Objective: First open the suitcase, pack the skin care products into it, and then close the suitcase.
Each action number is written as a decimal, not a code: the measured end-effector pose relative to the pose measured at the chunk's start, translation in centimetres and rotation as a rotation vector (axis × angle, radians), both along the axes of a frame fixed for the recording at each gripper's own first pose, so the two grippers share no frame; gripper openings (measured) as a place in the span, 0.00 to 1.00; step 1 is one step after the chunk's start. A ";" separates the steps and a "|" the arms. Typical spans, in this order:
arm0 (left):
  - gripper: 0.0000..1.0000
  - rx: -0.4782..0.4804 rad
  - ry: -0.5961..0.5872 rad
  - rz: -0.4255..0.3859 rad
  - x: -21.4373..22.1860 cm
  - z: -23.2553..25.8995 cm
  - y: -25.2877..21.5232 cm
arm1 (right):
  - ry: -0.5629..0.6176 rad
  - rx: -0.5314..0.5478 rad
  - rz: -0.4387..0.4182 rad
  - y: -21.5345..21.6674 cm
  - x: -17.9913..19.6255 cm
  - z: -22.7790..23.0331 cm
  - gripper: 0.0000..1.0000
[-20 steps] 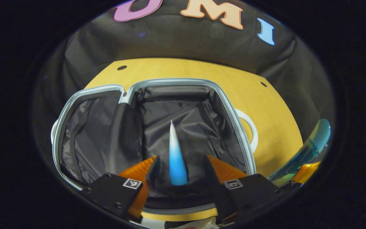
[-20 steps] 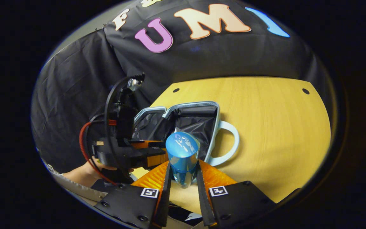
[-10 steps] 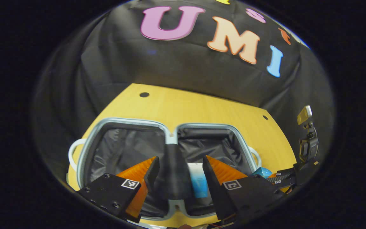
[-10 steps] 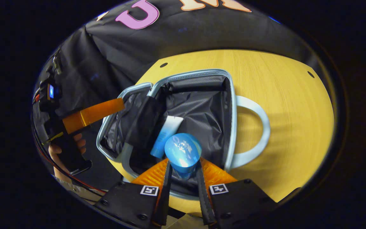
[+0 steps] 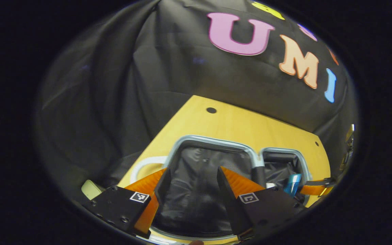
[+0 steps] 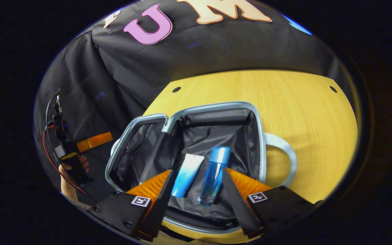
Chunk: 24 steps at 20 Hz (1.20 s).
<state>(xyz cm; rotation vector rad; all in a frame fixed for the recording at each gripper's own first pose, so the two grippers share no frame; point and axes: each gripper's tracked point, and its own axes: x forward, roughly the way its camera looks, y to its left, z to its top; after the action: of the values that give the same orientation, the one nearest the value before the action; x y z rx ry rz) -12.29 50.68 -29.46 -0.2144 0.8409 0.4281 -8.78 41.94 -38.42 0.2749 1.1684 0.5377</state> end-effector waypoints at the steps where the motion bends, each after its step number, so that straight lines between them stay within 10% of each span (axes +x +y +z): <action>1: 0.80 0.006 0.008 0.024 -0.5 -0.4 1.7 | -0.027 0.001 -0.012 0.4 0.5 0.3 0.99; 14: 0.73 -0.137 0.249 0.108 -6.5 -9.8 10.3 | -0.154 -0.026 -0.068 -0.2 2.7 3.3 0.98; 17: 0.09 -0.142 0.266 0.108 -5.9 -10.6 8.7 | -0.170 -0.022 -0.074 -0.6 2.8 4.0 0.98; 24: 0.00 0.044 0.236 0.008 -4.0 -5.3 8.4 | -0.249 0.033 -0.064 -1.8 3.3 6.6 0.98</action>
<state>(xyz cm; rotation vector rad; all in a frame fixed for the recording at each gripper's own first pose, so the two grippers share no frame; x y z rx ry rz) -16.28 59.12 -34.79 -0.1275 1.0608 0.4846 -5.47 40.15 -31.81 0.2648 0.9069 0.5198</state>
